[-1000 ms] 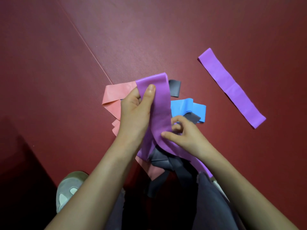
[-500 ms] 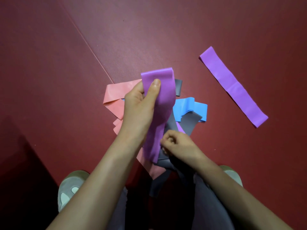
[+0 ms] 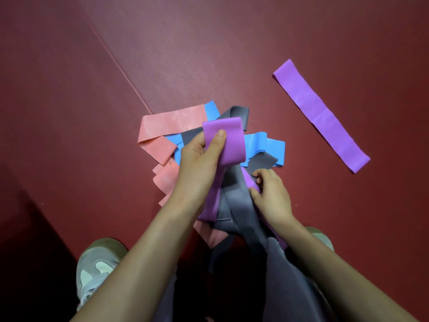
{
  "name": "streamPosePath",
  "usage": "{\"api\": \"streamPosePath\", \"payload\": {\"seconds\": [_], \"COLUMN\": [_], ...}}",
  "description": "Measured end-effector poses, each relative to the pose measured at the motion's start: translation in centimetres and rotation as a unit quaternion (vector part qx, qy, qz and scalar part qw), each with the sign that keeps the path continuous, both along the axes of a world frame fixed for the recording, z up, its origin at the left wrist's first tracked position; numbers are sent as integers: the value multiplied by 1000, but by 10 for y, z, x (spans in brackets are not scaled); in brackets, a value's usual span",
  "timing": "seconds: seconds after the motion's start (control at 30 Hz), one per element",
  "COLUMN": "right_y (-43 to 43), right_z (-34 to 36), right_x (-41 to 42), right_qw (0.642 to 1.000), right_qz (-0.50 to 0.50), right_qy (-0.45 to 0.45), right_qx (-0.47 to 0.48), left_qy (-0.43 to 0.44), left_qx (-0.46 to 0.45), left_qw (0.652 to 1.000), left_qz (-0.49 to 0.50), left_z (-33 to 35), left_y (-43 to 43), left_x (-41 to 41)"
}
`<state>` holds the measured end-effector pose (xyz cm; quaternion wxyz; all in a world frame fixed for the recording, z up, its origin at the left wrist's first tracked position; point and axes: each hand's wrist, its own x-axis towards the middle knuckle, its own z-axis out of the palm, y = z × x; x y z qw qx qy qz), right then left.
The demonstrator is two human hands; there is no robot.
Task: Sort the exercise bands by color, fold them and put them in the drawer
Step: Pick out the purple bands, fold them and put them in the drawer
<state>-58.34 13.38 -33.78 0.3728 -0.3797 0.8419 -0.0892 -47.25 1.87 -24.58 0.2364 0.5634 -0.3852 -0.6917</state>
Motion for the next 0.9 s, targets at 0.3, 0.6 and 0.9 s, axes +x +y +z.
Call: {"api": "streamPosePath", "payload": {"seconds": [0.3, 0.6, 0.9], "right_y": [2, -10, -51], "right_z": [-1, 7, 75], "right_x": [18, 26, 3], "right_qw": [998, 995, 909], "right_qz": [-62, -46, -217], "right_qy": [-3, -85, -257], "right_qx": [-8, 25, -246], "left_qy": [-11, -13, -3], "left_qx": [16, 24, 14], "left_qw": [999, 999, 998], "left_qz": [28, 41, 60], "left_z": [-2, -6, -8], "left_y": [-6, -6, -6], "left_x": [8, 10, 14]}}
